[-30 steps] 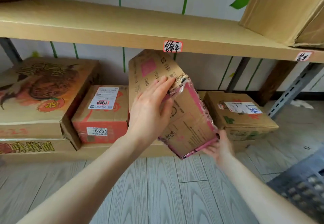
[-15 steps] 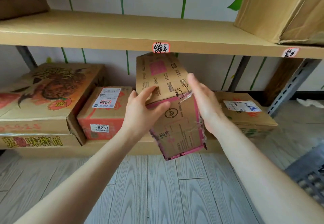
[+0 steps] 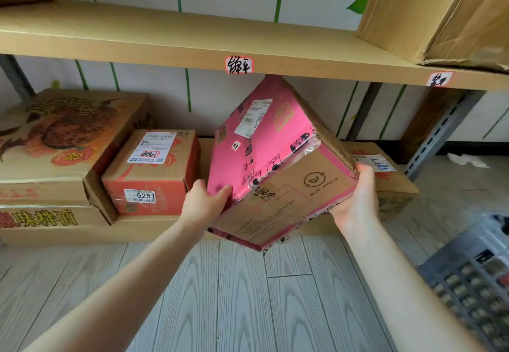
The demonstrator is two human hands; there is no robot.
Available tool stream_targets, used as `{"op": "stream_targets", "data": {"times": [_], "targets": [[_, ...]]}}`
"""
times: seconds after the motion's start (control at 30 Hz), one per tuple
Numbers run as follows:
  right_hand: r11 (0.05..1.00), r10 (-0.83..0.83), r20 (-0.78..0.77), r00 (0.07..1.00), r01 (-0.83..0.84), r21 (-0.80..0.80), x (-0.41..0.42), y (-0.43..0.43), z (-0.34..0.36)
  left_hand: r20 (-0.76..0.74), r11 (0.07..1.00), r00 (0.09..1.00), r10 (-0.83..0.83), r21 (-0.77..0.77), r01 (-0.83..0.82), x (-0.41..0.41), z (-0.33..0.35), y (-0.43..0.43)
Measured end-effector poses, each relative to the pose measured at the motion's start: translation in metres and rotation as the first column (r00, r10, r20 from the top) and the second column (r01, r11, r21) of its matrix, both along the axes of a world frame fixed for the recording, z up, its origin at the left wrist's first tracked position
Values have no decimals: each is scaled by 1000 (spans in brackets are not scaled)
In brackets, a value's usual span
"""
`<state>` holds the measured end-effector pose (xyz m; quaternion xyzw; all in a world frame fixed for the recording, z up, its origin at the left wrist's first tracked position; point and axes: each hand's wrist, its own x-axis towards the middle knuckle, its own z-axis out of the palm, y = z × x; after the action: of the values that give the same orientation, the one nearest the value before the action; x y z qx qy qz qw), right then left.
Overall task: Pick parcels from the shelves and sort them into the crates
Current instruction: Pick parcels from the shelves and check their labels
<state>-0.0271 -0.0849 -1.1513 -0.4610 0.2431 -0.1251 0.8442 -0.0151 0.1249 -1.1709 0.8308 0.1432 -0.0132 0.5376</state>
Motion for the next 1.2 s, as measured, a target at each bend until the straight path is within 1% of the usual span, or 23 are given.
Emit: {"op": "stream_targets", "data": {"times": [0.07, 0.1, 0.13, 0.17, 0.23, 0.33, 0.43, 0.5, 0.6, 0.7, 0.77, 0.83, 0.93, 1.07, 1.13, 1.2], "targets": [[997, 36, 28, 999, -38, 63, -4, -4, -13, -212, 980, 977, -8, -196, -34, -1, -13, 9], [996, 49, 35, 998, -52, 79, -5, -6, -21, -285, 955, 957, -51, -295, -36, -2, -16, 13], [994, 65, 39, 997, -68, 88, -6, -7, -28, -325, 929, 940, -103, -369, -26, -3, -18, 16], [992, 83, 44, 996, -87, 96, -7, -8, -35, -327, 902, 935, -139, -432, -17, -4, -19, 18], [984, 110, 46, 993, -115, 137, -7, -11, -43, -287, 852, 949, -127, -521, -43, -2, -23, 21], [973, 144, 27, 989, -146, 180, -7, -20, -56, -250, 821, 964, -87, -567, -73, -4, -26, 21], [972, 164, -78, 983, -148, 180, -9, -25, -68, -202, 802, 978, -60, -593, -74, -10, -33, 19], [972, 193, -178, 965, -163, 172, -11, -26, -76, -125, 779, 992, 1, -622, -79, -12, -41, 19], [969, 221, -273, 936, -181, 166, -14, -25, -88, 20, 803, 996, 92, -592, -63, -15, -48, 21], [950, 230, -295, 927, -147, 277, -14, -20, -93, 150, 849, 984, 99, -529, -5, -19, -50, 23], [929, 204, -303, 931, -86, 359, -10, -19, -97, 200, 873, 975, 93, -488, 17, -18, -50, 24], [929, 174, -295, 940, -56, 367, -5, -17, -95, 235, 899, 968, 88, -438, 25, -14, -46, 25], [964, 134, -261, 956, -65, 258, 3, -10, -81, 232, 946, 970, 78, -325, 2, 3, -32, 27], [990, 104, -247, 964, -78, 114, 23, -12, -67, 93, 977, 995, 30, -214, -9, 36, 2, 27], [991, 117, -247, 962, -96, 96, 34, -13, -67, 43, 991, 999, -7, -135, 13, 49, 12, 26], [989, 134, -277, 951, -111, 97, 41, -14, -71, 23, 997, 999, -22, -68, 24, 57, 15, 24]]}}
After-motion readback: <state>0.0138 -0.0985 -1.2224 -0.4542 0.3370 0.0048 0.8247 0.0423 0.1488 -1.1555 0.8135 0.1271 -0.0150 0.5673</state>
